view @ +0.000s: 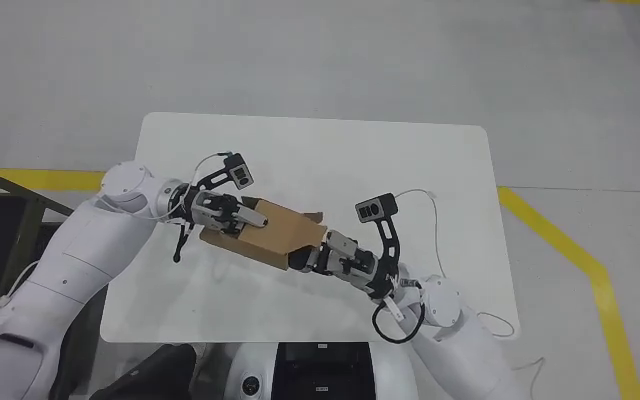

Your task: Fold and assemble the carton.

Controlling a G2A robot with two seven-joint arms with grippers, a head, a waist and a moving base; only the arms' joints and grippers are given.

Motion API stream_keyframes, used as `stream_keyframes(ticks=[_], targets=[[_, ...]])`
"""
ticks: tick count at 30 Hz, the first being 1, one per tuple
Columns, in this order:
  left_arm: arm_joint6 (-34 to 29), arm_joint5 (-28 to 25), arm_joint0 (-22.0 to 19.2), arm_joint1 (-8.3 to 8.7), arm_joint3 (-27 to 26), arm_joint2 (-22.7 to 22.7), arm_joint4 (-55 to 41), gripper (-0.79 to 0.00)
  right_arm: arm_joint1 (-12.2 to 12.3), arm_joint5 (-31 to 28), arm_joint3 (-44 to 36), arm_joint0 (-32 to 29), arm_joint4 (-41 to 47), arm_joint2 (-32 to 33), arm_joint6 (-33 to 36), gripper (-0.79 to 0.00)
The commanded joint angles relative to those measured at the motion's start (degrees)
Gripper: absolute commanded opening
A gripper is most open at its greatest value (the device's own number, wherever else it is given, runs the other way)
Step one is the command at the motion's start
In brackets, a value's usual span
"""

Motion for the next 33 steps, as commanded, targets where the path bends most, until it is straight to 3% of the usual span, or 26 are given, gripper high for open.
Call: stream_keyframes(ticks=[1, 14, 24, 33], targets=[[0.0, 0.2, 0.1, 0.02, 0.1, -0.1, -0.3, -0.785, 0.3, -0.4, -0.1, -0.8, 0.3, 1.7, -0.3, 0.000], [0.0, 1.3, 1.0, 0.65, -2.1, -0.4, -1.0, -0.785, 1.2, -0.9, 0.3, -2.6, 2.1, 9.3, -3.2, 0.000], [0.0, 2.3, 1.5, 1.64, -4.9, 0.5, -1.7, -0.785, 0.8, 0.3, 3.8, 0.0, 5.5, 8.2, -1.2, 0.000], [0.0, 2.1, 0.3, 1.63, -3.3, 2.0, -2.0, -0.785, 0.9, 0.1, -0.3, -2.1, 5.6, 6.3, 3.4, 0.000]])
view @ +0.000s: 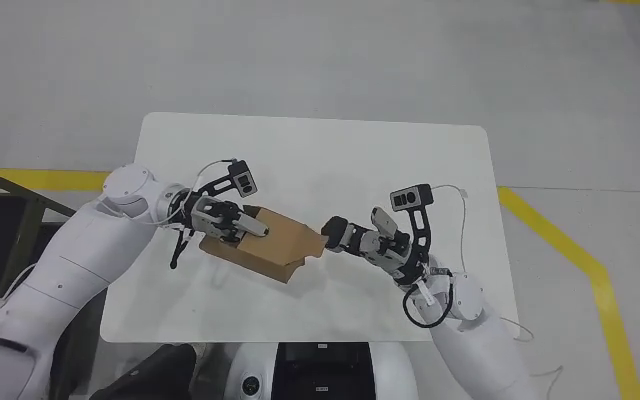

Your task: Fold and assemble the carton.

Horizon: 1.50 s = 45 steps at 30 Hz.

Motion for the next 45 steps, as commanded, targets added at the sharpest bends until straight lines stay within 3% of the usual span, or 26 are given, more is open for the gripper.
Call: stream_keyframes(ticks=[1, 12, 33, 45], targets=[[0.0, -0.1, -0.2, -0.09, 0.4, 0.5, 0.0, -0.785, 0.0, 0.3, -0.9, -0.4, 0.0, -0.5, 0.8, 0.000], [0.0, -1.1, -1.4, -0.34, 1.6, 1.6, -0.2, -0.785, -0.3, 2.1, -1.3, 0.6, 0.6, -3.6, 2.3, 0.000], [0.0, -2.0, -1.7, -0.19, 1.2, 1.8, -0.6, -0.785, -1.3, 1.2, 1.1, 2.4, 0.1, -7.2, -1.4, 0.000], [0.0, -2.1, -1.7, -0.11, 2.2, 1.8, -0.6, -0.785, -1.1, 0.1, 0.7, 1.4, -0.1, -5.7, -1.2, 0.000]])
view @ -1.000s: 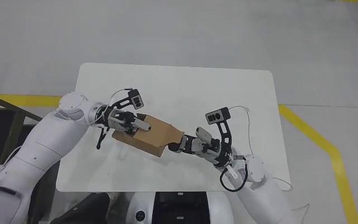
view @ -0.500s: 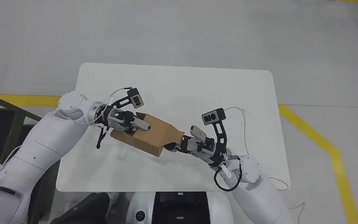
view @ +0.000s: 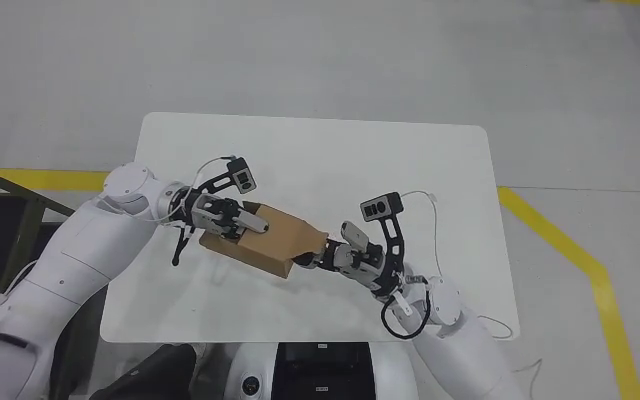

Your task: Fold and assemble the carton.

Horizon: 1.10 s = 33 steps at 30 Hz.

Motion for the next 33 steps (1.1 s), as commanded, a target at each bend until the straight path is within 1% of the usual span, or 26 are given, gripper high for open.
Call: stream_keyframes(ticks=[1, 5, 9, 11, 14, 17, 25, 33], targets=[[0.0, 0.0, 0.0, 0.00, 0.2, 0.0, 0.1, -0.785, 0.2, 0.2, -0.5, -0.4, -0.7, 0.8, 0.1, 0.000], [0.0, -0.2, -0.1, 0.05, 0.5, -0.1, 0.0, -0.785, 0.6, -0.3, -1.5, -1.5, -4.0, 3.2, -1.0, 0.000], [0.0, -0.3, 0.0, 0.16, 0.7, -0.3, -0.1, -0.785, 1.1, -1.7, -2.6, -2.9, -10.2, 6.0, -4.8, 0.000], [0.0, -0.3, 0.0, 0.23, 0.8, -0.4, -0.1, -0.785, 1.3, -2.1, -3.1, -3.5, -15.8, 7.9, -8.2, 0.000], [0.0, -0.3, 0.1, 0.31, 0.7, -0.5, 0.0, -0.785, 1.5, -1.2, -4.2, -3.8, -22.4, 9.1, -11.8, 0.000], [0.0, -0.3, 0.1, 0.37, 0.6, -0.5, 0.0, -0.785, 1.6, 0.6, -4.5, -3.2, -27.7, 9.3, -13.4, 0.000], [0.0, -0.3, 0.0, 0.45, -0.1, -0.4, 0.1, -0.785, 1.5, 6.3, -4.6, -0.5, -38.2, 6.2, -13.7, 0.000], [0.0, -0.4, 0.0, 0.56, -0.1, -0.3, 0.1, -0.785, 1.6, 7.4, -5.2, 1.2, -41.2, 4.8, -11.3, 0.000]])
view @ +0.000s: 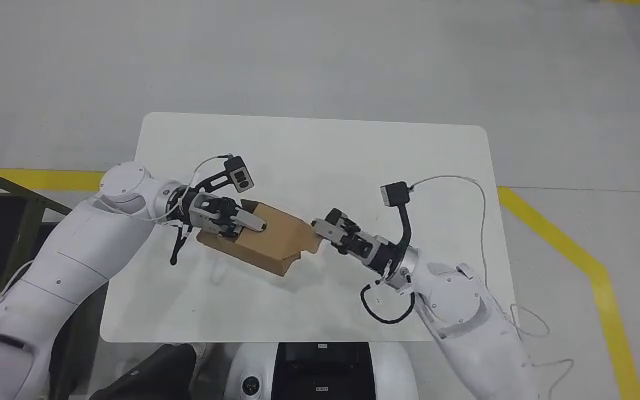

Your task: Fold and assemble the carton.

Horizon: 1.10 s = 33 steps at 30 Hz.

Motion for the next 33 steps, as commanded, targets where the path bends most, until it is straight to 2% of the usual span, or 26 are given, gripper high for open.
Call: stream_keyframes(ticks=[1, 12, 20, 33], targets=[[0.0, 0.0, 0.0, 0.04, 0.1, 0.0, 0.0, -0.785, 0.1, -0.2, -0.7, 0.1, -0.9, 0.2, 0.8, 0.000], [0.0, 0.0, 0.2, 0.24, 0.1, -0.1, -0.2, -0.785, 1.3, -8.5, -4.9, 0.3, -17.7, 2.9, 0.1, 0.000], [0.0, 0.1, 0.2, 0.37, 0.1, -0.2, 0.0, -0.785, 1.8, -13.3, -6.7, -0.2, -29.2, 4.0, -4.8, 0.000], [0.0, 0.2, 0.1, 0.45, -0.3, -0.1, 0.0, -0.785, 1.8, -12.6, -7.0, -0.2, -29.8, 3.8, -5.1, 0.000]])
